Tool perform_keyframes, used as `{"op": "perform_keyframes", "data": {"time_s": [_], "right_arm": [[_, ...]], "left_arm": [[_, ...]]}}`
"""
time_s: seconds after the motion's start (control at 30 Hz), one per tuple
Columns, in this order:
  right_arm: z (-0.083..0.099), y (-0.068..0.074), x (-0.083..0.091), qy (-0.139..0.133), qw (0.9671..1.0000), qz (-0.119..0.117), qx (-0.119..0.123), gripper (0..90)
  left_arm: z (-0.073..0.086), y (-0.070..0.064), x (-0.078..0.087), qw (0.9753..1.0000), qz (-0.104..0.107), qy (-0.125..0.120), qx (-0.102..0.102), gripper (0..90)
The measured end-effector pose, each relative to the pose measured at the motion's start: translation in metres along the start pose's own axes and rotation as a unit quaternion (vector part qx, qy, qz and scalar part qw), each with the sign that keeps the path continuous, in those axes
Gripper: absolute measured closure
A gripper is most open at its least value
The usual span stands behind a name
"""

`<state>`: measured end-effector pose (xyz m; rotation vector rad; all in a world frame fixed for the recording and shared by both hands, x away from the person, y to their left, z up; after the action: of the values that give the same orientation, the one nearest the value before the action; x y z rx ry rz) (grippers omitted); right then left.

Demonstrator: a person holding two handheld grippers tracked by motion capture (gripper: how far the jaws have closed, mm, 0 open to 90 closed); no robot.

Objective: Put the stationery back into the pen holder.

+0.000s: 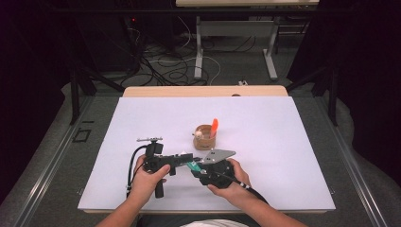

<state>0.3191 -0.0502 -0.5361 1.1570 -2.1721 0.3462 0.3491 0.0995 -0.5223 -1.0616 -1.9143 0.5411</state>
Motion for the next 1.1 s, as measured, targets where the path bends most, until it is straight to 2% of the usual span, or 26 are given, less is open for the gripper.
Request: {"op": "perform_keyframes", "data": {"time_s": [0.33,0.43,0.53,0.57,0.87,0.9,1.0,1.1], "right_arm": [[0.0003,-0.0003,-0.0008,0.004,1.0,-0.001,0.006,65.7],[0.001,-0.0001,-0.0011,0.009,0.9999,-0.003,0.003,65.7],[0.0009,-0.0003,-0.0023,0.002,1.0,0.0,0.004,65.7],[0.0012,-0.0003,-0.0018,0.008,1.0,-0.001,0.006,65.7],[0.002,0.0002,-0.0027,0.009,0.9999,-0.002,0.009,65.5],[0.002,0.0,-0.0031,0.008,0.9999,-0.002,0.011,65.5],[0.0023,0.0,-0.0043,0.006,0.9999,0.0,0.012,65.3],[0.0036,0.0001,-0.0048,0.015,0.9998,-0.004,0.013,62.9]], "left_arm": [[0.0001,-0.0002,-0.0004,1.0,0.002,0.0,0.006,61.4],[0.0003,-0.0003,-0.0001,1.0,0.0,0.004,-0.002,61.9],[0.0004,-0.0019,-0.0005,1.0,-0.001,0.002,-0.001,62.6],[0.0007,-0.002,0.0006,1.0,0.0,0.009,-0.004,62.8],[0.0004,-0.004,0.0009,0.9999,-0.002,0.01,-0.008,64.3],[0.0002,-0.0044,-0.0003,0.9999,-0.005,0.002,-0.009,64.4],[0.0004,-0.0044,-0.0003,0.9999,-0.006,0.008,-0.014,64.6],[0.0003,-0.004,0.0,0.9997,-0.01,0.008,-0.019,64.7]]}}
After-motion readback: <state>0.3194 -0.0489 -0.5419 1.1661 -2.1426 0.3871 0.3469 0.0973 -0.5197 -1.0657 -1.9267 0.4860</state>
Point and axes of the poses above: each handheld gripper's, and its own axes: x roughly backward along the jaws, z roughly out of its underside, y roughly to its left, the point moved 5 cm from there along -x, roughly forward along the jaws, and after that the axes turned 5 degrees about y, right-handed, at the moved point
